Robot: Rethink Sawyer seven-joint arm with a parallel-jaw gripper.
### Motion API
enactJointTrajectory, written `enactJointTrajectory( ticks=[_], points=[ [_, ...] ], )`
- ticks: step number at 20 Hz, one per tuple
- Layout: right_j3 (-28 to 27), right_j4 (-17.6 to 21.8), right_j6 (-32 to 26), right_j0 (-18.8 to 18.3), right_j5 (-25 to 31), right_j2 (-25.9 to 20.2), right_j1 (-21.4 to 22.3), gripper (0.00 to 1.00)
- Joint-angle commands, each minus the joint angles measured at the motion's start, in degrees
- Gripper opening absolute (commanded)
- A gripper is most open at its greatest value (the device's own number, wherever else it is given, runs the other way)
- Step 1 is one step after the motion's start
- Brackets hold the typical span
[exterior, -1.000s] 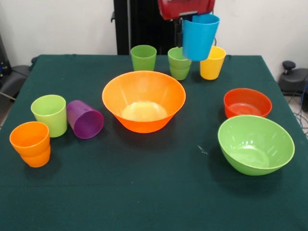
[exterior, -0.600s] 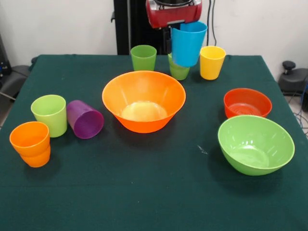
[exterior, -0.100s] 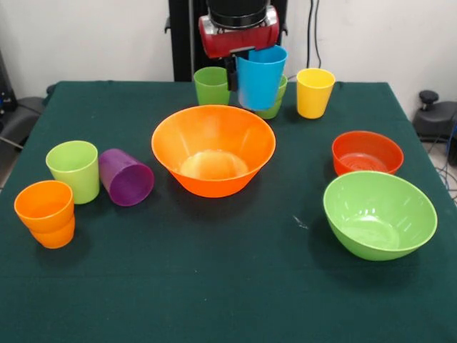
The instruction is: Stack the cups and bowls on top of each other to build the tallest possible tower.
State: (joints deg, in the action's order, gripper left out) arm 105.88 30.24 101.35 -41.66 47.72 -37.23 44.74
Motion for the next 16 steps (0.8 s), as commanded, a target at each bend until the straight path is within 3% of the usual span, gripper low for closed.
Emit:
enactJointTrajectory(
  ticks=[1, 9, 16],
  points=[
    [-0.71, 5.23, -20.34, -2.37, 5.98, -3.93, -2.85, 0.0],
    [-1.68, 7.69, -22.03, -5.05, 6.71, -5.25, -4.71, 0.0],
    [-3.72, 10.27, -20.69, -4.1, 6.68, -4.21, -7.6, 0.0]
  ],
)
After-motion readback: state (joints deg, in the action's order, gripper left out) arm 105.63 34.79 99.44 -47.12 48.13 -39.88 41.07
